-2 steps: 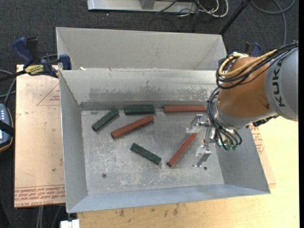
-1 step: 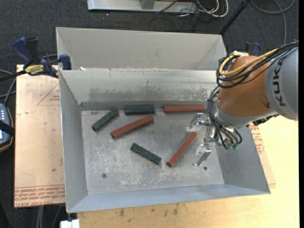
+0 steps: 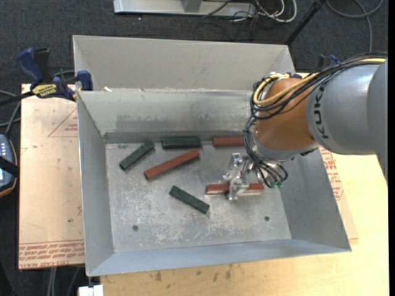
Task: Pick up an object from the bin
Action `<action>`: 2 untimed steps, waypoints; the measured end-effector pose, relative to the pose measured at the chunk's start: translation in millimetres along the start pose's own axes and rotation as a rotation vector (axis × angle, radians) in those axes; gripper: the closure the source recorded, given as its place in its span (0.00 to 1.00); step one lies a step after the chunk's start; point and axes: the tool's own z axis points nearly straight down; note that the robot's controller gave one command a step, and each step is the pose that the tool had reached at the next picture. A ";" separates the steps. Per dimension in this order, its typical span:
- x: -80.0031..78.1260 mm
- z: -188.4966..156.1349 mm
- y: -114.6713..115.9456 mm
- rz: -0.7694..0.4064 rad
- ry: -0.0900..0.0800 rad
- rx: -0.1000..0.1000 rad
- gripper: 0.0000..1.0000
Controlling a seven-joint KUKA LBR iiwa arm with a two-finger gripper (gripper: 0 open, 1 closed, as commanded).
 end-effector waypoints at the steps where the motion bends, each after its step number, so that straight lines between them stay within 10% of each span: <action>1: 0.0 0.0 0.0 0.000 0.000 0.000 1.00; 2: -18.7 -157.1 -32.6 0.002 0.004 0.001 1.00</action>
Offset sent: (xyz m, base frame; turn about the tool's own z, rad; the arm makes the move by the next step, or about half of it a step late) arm 0.0175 -0.0306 0.1547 -0.0007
